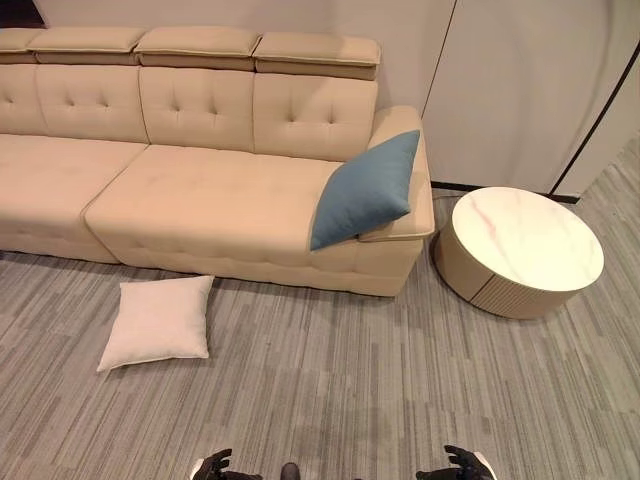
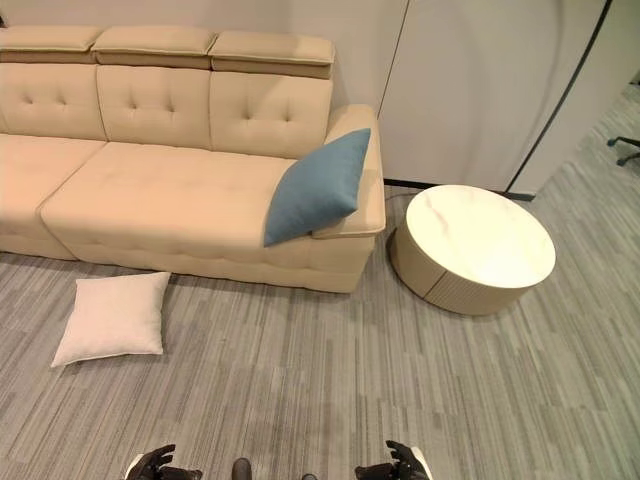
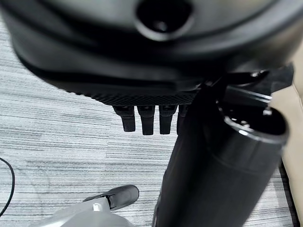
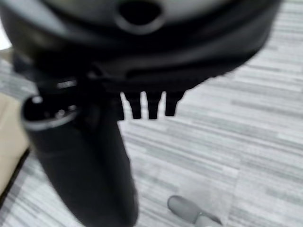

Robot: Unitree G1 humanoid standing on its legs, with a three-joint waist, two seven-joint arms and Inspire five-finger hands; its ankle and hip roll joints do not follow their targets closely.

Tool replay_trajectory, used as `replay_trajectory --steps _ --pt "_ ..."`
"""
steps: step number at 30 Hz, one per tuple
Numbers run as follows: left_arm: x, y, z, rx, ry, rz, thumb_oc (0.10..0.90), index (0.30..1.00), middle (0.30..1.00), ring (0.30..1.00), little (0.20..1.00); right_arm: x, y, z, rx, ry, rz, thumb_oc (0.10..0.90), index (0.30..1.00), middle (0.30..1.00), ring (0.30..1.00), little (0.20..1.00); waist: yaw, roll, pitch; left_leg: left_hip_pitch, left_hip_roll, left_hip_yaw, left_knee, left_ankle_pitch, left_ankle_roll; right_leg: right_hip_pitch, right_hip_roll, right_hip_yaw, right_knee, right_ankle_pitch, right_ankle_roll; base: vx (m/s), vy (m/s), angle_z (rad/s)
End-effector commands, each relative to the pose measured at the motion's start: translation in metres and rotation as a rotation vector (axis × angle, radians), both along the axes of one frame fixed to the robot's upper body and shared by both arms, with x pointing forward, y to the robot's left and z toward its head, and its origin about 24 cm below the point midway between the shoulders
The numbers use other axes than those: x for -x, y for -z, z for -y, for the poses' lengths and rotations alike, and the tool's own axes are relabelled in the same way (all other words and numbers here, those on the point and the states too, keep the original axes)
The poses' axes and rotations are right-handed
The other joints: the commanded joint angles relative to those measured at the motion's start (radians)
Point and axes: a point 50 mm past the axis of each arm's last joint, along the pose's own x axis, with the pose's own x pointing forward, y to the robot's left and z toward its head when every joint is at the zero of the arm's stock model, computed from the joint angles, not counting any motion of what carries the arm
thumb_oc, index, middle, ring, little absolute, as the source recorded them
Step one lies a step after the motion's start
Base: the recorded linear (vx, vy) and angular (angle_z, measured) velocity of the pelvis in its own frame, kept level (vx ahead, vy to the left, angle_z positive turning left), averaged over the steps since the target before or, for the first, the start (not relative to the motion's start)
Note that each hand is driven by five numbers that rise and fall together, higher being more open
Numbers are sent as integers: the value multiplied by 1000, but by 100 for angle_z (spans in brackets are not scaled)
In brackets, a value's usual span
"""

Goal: Pick up all the scattered cushions and arrange them neatly on the sofa.

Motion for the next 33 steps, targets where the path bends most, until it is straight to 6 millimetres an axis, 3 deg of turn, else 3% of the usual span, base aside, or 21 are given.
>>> replay_trajectory --steps 1,13,23,28,32,33 --pt "-20 -5 -5 -48 48 40 800 900 900 900 900 -20 -6 3 45 -23 45 800 900 900 900 900 11 -12 -6 50 15 35 7 -118 -46 -11 -88 24 7 -17 129 33 24 -2" --pt "-14 -5 -10 -51 16 22 800 900 900 900 900 -28 -8 -1 52 -51 58 800 900 900 900 900 40 -32 6 17 -4 26 61 -144 -17 -37 -107 40 49 -20 136 9 33 -4" --pt "-13 -7 -20 -85 8 16 800 900 900 900 900 -38 -10 -8 47 -77 86 800 900 900 900 900 54 -53 25 6 -25 10 91 -172 13 -93 -144 24 188 -17 159 12 86 2" --pt "-21 -10 -24 -98 0 44 800 900 900 900 900 -41 -10 -11 44 -90 89 800 900 900 900 900 52 -50 53 46 -34 -2 90 -191 38 -155 -170 15 360 13 165 47 77 8" --pt "-25 -12 -23 -89 -5 67 800 900 900 900 900 -39 -9 -12 42 -93 82 800 900 900 900 900 51 -42 64 66 -36 -19 95 -206 52 -199 -164 19 440 19 156 100 44 15" --pt "-28 -12 -20 -84 4 75 800 900 900 900 900 -40 -10 -12 45 -97 85 800 900 900 900 900 38 -38 64 77 -39 -34 86 -207 52 -231 -125 37 421 -6 140 128 8 4"
